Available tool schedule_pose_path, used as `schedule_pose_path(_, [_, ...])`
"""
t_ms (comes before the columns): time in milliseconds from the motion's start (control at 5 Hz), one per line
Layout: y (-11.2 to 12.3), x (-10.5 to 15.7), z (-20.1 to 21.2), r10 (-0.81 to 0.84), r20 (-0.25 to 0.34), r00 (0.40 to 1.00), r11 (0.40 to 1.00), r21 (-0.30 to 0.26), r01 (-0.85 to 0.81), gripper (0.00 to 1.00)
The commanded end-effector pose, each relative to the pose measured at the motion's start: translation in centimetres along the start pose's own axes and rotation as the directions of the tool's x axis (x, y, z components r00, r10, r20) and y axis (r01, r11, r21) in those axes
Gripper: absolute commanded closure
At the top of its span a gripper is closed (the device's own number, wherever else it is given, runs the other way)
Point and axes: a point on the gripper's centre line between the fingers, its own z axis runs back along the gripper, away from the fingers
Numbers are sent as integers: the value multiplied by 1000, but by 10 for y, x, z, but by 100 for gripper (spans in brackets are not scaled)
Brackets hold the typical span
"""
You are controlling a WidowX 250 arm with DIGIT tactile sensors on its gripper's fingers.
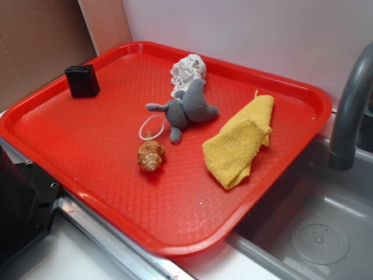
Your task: Grab the black box.
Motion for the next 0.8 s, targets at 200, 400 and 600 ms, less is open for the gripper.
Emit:
schedule_pose_path(200, [38,29,-48,-132,62,989,976,185,119,0])
schedule_pose_path(400, [65,48,-66,-313,22,950,932,201,302,0])
schedule_pose_path(600, [87,78,-82,-540,-40,841,822,188,537,0])
